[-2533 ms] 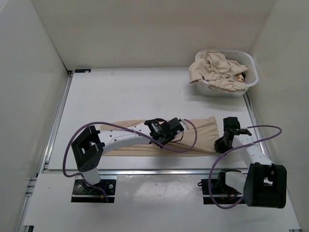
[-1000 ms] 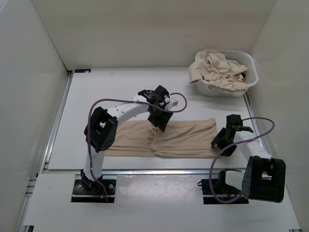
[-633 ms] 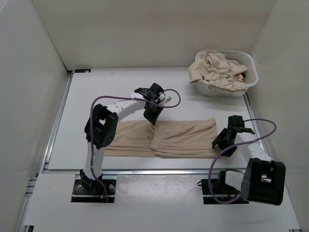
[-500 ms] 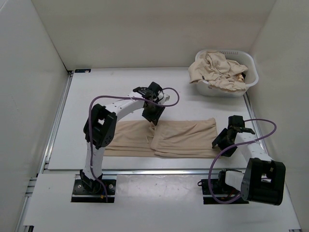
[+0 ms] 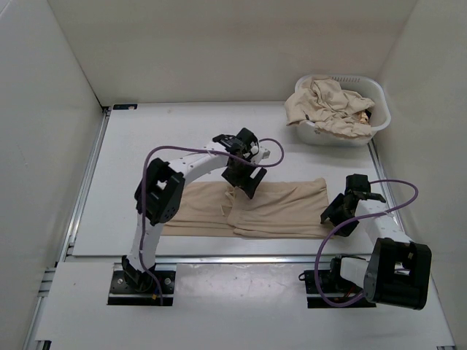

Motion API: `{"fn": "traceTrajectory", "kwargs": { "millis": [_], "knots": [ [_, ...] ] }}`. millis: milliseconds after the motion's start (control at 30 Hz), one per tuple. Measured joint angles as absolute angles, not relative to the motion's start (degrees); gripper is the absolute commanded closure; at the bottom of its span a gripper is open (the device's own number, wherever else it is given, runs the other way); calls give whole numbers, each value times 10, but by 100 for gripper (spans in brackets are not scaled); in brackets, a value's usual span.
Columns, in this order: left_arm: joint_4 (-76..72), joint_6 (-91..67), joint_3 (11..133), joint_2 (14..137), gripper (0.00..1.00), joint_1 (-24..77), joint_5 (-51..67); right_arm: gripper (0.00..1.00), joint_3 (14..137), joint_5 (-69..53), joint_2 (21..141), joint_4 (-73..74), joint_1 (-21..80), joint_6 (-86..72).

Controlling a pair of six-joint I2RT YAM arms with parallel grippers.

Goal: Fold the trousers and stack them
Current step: Fold the trousers

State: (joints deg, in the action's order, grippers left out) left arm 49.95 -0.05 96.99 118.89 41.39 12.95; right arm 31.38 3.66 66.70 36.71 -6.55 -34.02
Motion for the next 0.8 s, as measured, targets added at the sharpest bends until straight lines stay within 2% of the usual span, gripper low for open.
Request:
{"fn": "traceTrajectory", "kwargs": {
  "millis": [133,167,267,333,433,533,633,800],
  "knots": [
    [515,-3,993,1258,21,411,117,38,314,36,668,368,-67,-341],
    [514,-3,998,1256,39,409,116,38,314,36,669,368,-67,-341],
    [516,-4,1003,1257,76,402,117,39,316,37,679,370,-69,-343],
    [522,-3,1003,1258,86,395,121,39,321,36,688,373,-72,-343],
    [523,-2,1002,1258,86,383,126,39,323,36,695,376,-72,-343],
    [521,-1,990,1254,65,377,129,39,326,34,693,376,-72,-339],
    [522,-1,978,1251,43,375,130,34,327,29,682,376,-72,-320],
    [523,-4,972,1246,34,376,133,33,370,24,696,371,-73,-277]
  ]
}}
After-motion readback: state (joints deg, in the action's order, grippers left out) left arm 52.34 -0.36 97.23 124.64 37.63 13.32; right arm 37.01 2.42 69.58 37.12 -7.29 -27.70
